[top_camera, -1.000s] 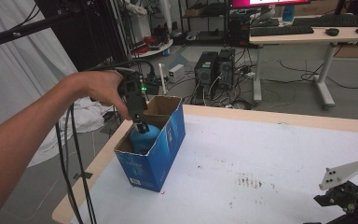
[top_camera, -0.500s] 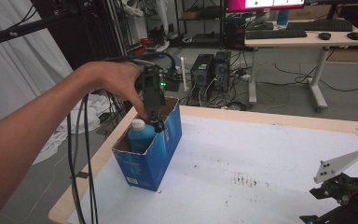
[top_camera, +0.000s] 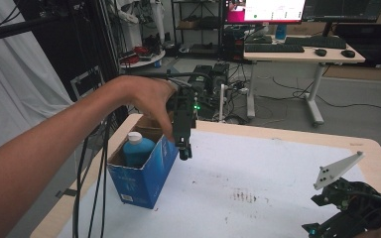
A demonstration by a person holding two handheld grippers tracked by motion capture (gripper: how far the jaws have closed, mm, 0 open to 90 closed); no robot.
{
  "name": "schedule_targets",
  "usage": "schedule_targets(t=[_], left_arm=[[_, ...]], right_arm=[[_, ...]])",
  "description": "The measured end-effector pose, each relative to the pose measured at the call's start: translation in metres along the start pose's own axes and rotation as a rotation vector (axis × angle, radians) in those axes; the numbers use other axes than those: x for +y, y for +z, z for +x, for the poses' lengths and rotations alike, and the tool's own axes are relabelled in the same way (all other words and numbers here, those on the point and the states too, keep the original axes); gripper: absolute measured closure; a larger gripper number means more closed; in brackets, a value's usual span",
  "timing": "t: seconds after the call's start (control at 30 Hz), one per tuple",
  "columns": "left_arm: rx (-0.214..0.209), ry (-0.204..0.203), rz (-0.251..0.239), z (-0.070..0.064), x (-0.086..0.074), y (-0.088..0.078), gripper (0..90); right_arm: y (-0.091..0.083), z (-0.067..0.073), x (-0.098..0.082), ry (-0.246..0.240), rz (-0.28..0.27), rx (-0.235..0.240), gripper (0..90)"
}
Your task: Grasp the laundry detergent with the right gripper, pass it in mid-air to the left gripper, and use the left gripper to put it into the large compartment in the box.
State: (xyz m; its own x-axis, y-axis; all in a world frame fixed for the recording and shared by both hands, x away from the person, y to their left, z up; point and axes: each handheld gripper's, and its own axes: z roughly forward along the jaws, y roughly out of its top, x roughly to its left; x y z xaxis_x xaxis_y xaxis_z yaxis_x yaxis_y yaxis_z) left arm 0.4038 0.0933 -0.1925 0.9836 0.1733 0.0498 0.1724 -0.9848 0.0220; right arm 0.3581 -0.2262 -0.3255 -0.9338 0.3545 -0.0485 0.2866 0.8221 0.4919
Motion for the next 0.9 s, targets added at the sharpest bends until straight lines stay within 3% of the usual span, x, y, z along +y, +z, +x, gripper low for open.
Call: schedule_targets(t=[0.47,0.63,0.9], left_arm=[[0.002,0.049,0.009,-0.003,0.017,0.01,5.0],[0.003,0.043,0.012,-0.003,0.018,0.012,5.0],[0.004,0.052,0.027,-0.002,0.019,0.015,5.0]], right_arm=[[0.003,-0.002,0.0,-0.008,0.016,0.004,22.1],[0.005,-0.006,0.006,-0.018,0.059,0.007,22.1],[-0.003,-0.01,0.022,-0.084,0.162,0.001,22.1]])
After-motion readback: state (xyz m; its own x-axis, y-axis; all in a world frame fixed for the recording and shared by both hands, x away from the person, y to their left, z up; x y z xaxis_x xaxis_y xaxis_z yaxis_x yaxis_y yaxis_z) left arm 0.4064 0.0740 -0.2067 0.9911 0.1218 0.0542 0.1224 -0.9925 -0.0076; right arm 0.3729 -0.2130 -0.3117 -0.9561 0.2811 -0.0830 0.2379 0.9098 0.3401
